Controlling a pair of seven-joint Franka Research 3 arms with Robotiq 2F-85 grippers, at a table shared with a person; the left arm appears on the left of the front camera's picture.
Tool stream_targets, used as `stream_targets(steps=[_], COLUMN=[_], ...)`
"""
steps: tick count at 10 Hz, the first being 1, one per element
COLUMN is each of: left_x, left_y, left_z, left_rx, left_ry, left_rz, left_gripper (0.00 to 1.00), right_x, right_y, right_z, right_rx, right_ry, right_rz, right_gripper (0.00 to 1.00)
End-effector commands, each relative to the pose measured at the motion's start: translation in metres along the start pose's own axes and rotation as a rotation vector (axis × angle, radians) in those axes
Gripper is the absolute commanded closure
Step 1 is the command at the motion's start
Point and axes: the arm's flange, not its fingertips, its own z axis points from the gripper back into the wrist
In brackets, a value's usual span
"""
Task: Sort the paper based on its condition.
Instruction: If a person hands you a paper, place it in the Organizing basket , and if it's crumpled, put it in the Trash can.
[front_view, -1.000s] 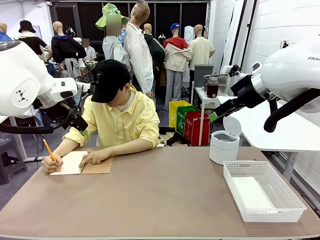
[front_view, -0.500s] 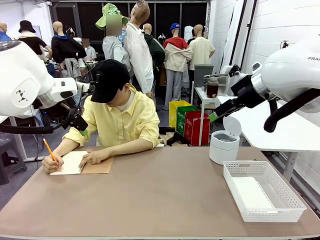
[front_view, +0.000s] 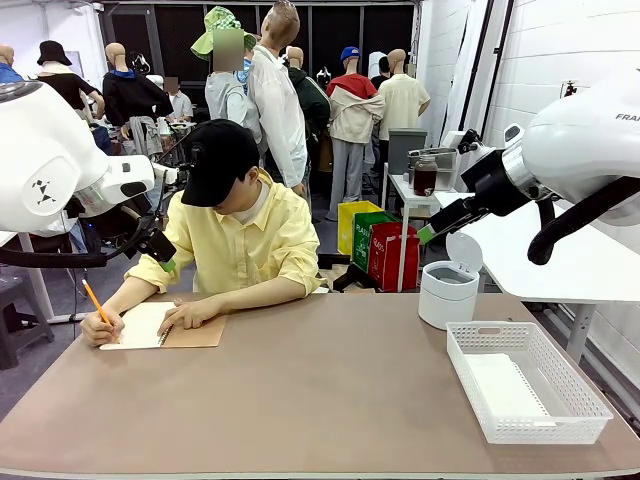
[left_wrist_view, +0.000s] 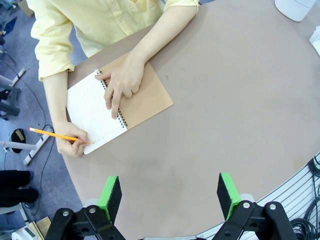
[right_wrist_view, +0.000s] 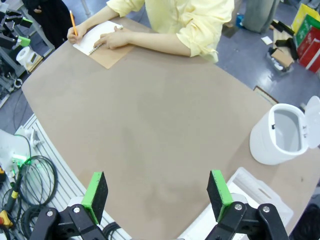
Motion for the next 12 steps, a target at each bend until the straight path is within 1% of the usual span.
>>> stream_targets(steps=[1, 12], left_x=[-0.0003, -0.0003], left_y=[0.0014, 0.0014], left_z=[0.0004, 0.0004], left_rx=[0.004, 0.004], left_ry=[0.000, 0.000], left_rz=[-0.002, -0.002], left_gripper=[0.00, 0.00], right_x=[0.0003, 0.0003], right_y=[0.0002, 0.0002], right_z=[0.0008, 0.0008], right_rx=[0.008, 0.008], right_ry=[0.005, 0.005], right_rz=[0.001, 0.001], right_gripper=[0.00, 0.00])
